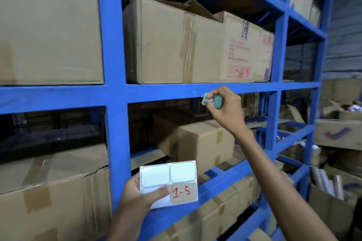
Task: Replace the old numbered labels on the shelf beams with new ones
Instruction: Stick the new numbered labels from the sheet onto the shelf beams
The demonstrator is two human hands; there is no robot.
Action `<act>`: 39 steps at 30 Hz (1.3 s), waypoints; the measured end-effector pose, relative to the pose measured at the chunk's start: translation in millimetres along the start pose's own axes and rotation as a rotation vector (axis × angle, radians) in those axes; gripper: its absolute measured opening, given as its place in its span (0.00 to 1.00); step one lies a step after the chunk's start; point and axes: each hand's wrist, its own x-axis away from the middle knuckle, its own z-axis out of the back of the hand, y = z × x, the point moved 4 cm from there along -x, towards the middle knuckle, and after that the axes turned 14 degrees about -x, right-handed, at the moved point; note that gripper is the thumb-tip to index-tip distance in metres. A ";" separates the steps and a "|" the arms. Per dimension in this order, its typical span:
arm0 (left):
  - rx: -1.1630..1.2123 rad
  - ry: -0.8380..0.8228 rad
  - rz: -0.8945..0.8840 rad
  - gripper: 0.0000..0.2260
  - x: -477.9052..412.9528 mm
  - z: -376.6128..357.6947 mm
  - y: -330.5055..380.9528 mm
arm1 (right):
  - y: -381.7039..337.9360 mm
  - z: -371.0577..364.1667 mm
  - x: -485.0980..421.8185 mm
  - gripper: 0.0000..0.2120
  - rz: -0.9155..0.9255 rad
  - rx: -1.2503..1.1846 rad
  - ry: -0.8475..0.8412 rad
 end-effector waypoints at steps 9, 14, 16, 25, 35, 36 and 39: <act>0.088 -0.112 -0.064 0.19 -22.2 -37.0 38.5 | 42.5 -28.7 -47.7 0.12 -0.092 0.069 -0.180; 0.059 -0.086 -0.048 0.20 -23.6 -35.2 37.1 | 45.8 -41.8 -43.7 0.14 -0.115 0.049 -0.162; 0.052 -0.078 -0.039 0.20 -22.6 -32.6 37.4 | 46.7 -47.8 -41.9 0.15 -0.126 0.044 -0.167; 0.044 -0.032 -0.028 0.20 -16.2 -19.6 40.2 | 45.5 -59.7 -37.6 0.15 -0.117 0.056 -0.141; 0.039 0.009 -0.015 0.23 -12.9 -11.8 33.4 | 49.9 -58.4 -41.4 0.16 -0.168 0.149 -0.119; 0.041 0.015 -0.014 0.22 -12.3 -11.3 32.5 | 51.4 -57.4 -41.5 0.16 -0.189 0.162 -0.116; 0.047 0.028 -0.014 0.22 -10.7 -11.0 30.0 | 53.4 -55.8 -40.0 0.16 -0.193 0.165 -0.099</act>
